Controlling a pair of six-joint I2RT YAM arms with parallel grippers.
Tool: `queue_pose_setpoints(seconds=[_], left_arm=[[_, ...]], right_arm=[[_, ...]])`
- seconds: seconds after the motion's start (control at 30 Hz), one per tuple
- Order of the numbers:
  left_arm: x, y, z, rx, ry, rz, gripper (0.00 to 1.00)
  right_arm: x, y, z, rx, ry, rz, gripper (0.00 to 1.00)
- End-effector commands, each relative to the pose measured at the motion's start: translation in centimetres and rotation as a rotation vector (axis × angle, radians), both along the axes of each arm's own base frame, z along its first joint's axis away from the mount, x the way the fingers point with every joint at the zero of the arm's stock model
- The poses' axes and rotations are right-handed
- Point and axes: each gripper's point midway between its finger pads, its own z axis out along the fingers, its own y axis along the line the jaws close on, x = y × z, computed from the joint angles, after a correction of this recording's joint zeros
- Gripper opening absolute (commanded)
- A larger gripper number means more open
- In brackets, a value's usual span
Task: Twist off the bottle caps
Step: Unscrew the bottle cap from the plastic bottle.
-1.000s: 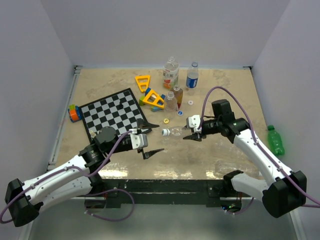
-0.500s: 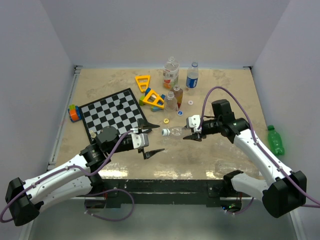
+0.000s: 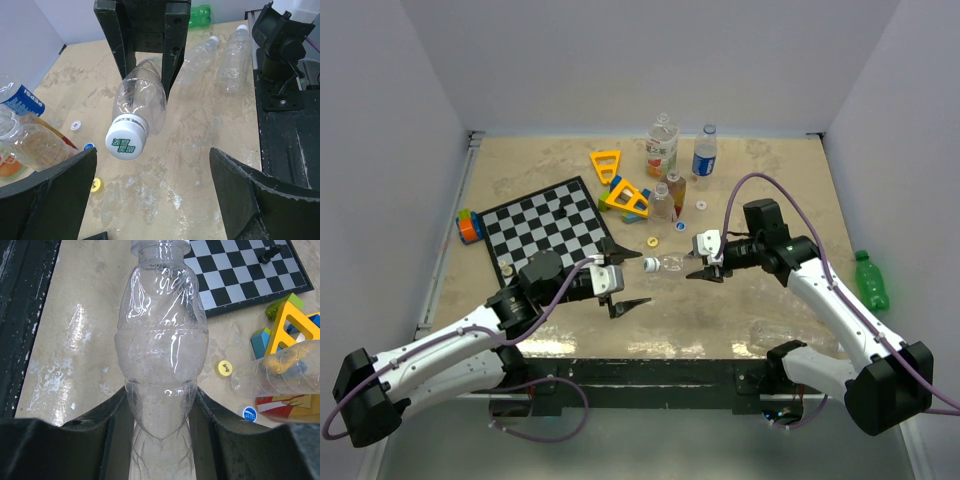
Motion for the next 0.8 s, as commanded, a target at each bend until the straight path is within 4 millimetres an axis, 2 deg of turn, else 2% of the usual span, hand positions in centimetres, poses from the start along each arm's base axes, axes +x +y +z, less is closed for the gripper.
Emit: queue_pose_setpoints(seconds=[0.0,0.13,0.3,0.67,0.77], left_arm=[[0.1,-0.4,2.5,-0.06,-0.053,-0.014,0.98],[0.1,-0.7,2.3,-0.057,-0.05,-0.021,0.97],[0.5,-1.4,2.1,-0.048,-0.039,-0.032,0.9],[1.9,-0.9,3.9,-0.11,-0.028,0.065,0.78],[2.3,-0.7,4.1,-0.119,-0.013,0.092,0.72]], right_arm=[[0.1,0.1,0.4,0.004,-0.017,0.008,0.13],[0.1,0.1,0.3,0.004,-0.015,0.008,0.13],[0.1,0.1,0.4,0.004,-0.017,0.008,0.13],[0.1,0.1,0.3,0.003,-0.015,0.006,0.13],[0.1,0.1,0.3,0.003,-0.014,0.008,0.13]])
